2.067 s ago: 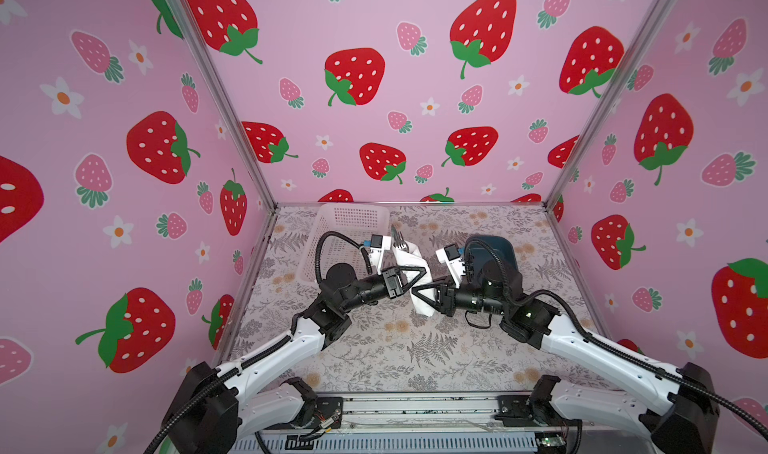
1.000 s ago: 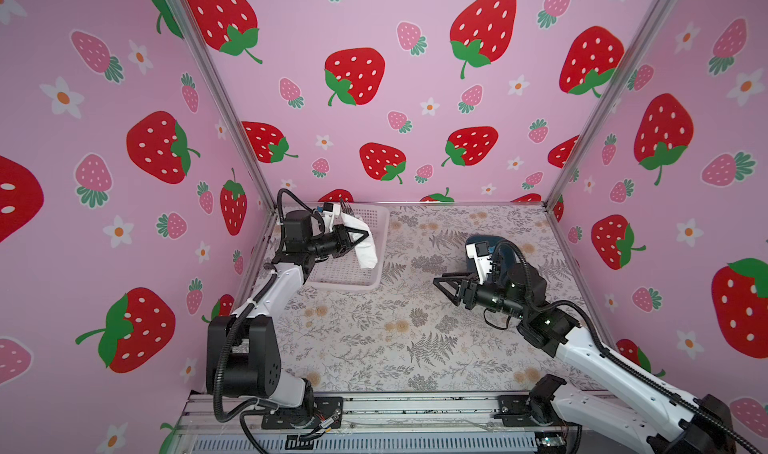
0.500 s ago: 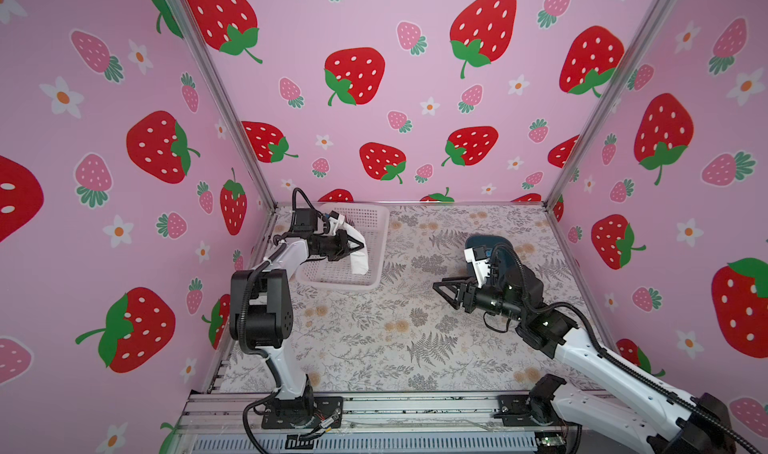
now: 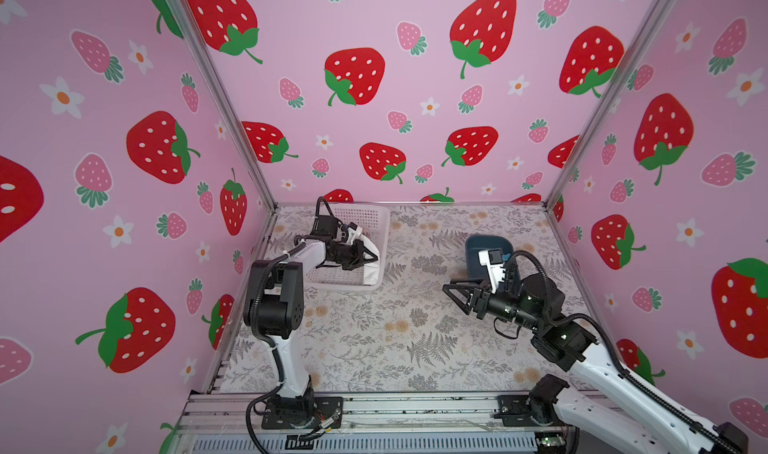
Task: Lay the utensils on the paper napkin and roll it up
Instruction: 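Carry the napkin bundle with the left gripper into the white basket while the right withdraws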
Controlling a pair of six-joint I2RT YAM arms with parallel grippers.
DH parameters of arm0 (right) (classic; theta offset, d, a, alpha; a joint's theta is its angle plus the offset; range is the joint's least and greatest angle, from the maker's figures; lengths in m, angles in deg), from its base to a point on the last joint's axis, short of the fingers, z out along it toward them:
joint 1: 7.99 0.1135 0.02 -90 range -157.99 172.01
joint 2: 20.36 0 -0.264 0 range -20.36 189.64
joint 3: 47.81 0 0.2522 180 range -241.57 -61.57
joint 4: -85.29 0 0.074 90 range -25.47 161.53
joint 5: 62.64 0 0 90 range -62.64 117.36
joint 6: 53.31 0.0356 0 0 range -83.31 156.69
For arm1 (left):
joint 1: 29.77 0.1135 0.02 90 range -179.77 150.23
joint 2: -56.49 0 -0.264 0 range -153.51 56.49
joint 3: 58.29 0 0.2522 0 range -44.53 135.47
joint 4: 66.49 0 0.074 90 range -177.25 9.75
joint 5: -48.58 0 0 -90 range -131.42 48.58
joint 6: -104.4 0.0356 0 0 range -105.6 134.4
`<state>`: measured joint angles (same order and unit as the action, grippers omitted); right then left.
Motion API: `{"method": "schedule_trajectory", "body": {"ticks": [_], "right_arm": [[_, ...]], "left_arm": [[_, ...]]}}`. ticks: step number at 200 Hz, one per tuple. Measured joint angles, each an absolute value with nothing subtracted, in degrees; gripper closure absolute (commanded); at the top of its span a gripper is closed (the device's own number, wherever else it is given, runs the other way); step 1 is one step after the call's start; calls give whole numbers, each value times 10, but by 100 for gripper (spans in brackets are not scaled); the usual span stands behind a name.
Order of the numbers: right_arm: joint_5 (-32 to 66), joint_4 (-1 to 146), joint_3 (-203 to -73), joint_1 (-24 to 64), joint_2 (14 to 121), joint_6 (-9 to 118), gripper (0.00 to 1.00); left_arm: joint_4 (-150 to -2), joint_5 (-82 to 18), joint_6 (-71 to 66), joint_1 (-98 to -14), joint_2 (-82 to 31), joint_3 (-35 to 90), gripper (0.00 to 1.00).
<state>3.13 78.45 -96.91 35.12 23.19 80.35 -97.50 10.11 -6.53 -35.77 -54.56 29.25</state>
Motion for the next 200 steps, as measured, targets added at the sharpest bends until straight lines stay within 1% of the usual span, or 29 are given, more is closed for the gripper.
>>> {"method": "schedule_trajectory", "body": {"ticks": [48,83,109,148,200], "right_arm": [[35,774,-959,351,243,804,38],[35,774,-959,351,259,803,38],[36,774,-959,351,266,803,38],[36,774,-959,351,266,803,38],[36,774,-959,351,266,803,38]], "left_arm": [[-913,122,-110,-394,-544,235,93],[-903,124,-119,-393,-535,233,93],[-928,118,-108,-380,-545,265,93],[-954,106,-89,-373,-603,337,93],[-977,94,-83,-373,-662,359,93]]}}
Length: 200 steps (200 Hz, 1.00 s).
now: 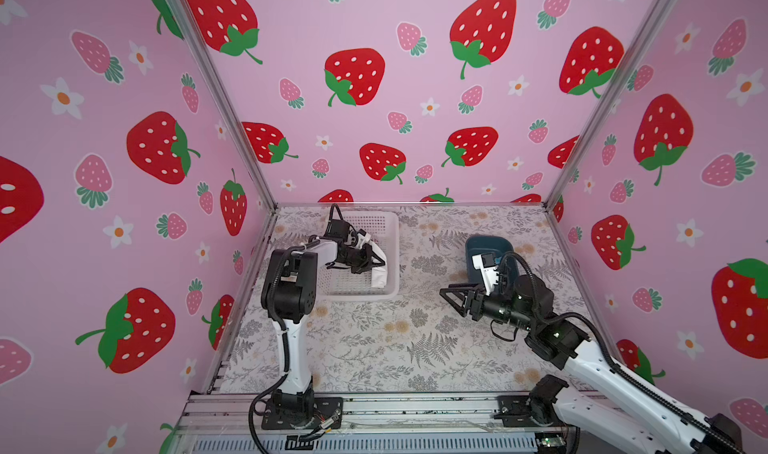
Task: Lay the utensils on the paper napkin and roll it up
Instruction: 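Carry the napkin bundle with the left gripper into the white basket while the right withdraws, then lower the bundle into the basket and open the left gripper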
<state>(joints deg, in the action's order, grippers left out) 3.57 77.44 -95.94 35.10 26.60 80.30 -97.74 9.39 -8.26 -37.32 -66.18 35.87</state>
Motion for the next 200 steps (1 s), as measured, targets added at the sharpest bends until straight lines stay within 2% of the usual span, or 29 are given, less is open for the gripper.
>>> {"method": "schedule_trajectory", "body": {"ticks": [108,122,154,167,189,200], "right_arm": [[36,780,-959,351,291,803,38],[36,780,-959,351,291,803,38],[36,782,-958,351,291,803,38],[36,783,-956,351,290,803,38],[36,783,-948,351,289,803,37],[37,783,-947,351,289,803,37]], "left_arm": [[-993,102,-78,-378,-723,425,89],[-997,112,-75,-378,-734,432,84],[-999,113,-73,-379,-734,434,80],[-1002,113,-68,-379,-734,436,72],[-1014,105,-64,-381,-730,441,67],[-1022,95,-62,-382,-726,444,59]]}}
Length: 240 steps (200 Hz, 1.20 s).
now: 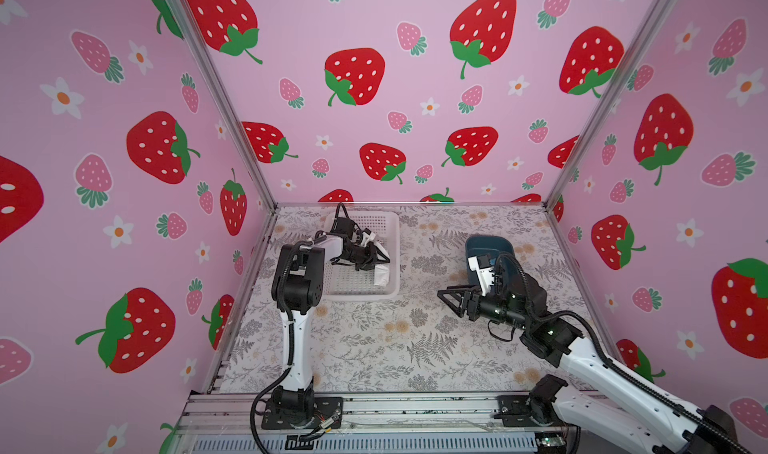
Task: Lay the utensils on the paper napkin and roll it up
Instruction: 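Lower the bundle into the basket and open the left gripper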
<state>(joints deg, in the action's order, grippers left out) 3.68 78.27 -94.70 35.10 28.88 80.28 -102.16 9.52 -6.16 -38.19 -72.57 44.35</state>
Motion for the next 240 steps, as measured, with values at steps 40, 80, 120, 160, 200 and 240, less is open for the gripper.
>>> {"method": "schedule_trajectory", "body": {"ticks": [40,80,120,160,200,240], "right_arm": [[38,783,-947,351,289,801,37],[39,783,-947,351,289,801,37],[39,783,-947,351,289,800,37],[39,783,-947,351,289,800,37],[39,783,-947,351,289,800,37],[39,783,-947,351,289,798,37]], "left_arm": [[-1051,25,-61,-386,-695,444,43],[-1086,-48,-52,-385,-660,445,31],[-1114,-101,-49,-384,-641,446,33],[-1124,-137,-54,-384,-642,446,53],[-1129,-159,-57,-384,-661,451,67],[-1127,-149,-63,-383,-668,452,77]]}}
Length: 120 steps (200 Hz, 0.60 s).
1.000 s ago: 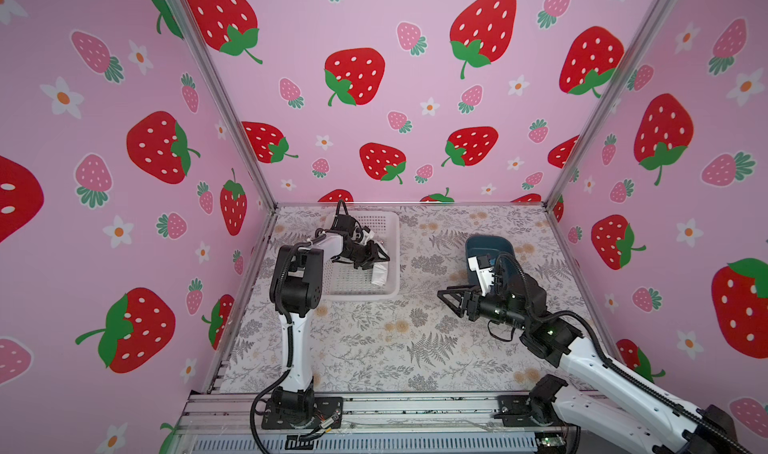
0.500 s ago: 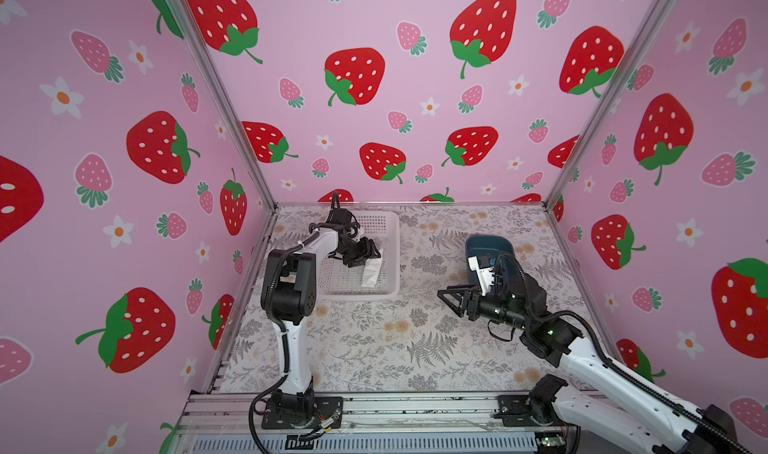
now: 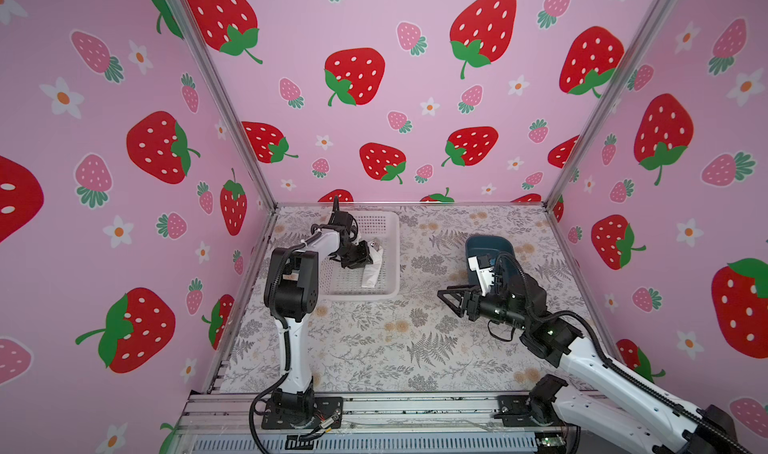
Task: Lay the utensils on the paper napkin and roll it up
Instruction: 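Lower the bundle into the basket and open the left gripper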
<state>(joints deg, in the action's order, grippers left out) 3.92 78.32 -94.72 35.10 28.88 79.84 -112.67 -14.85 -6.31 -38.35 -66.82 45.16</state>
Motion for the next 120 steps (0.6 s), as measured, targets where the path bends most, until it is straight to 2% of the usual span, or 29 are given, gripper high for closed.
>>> {"method": "schedule_trajectory", "body": {"ticks": [42,99,120], "right_arm": [[39,783,-947,351,293,792,37],[40,783,-947,350,294,790,37],[40,783,-947,350,294,789,37]], "left_arm": [[-1101,-77,-70,-379,-687,452,81],[-1036,12,-108,-378,-700,434,82],[-1028,19,-118,-377,-700,430,73]]}}
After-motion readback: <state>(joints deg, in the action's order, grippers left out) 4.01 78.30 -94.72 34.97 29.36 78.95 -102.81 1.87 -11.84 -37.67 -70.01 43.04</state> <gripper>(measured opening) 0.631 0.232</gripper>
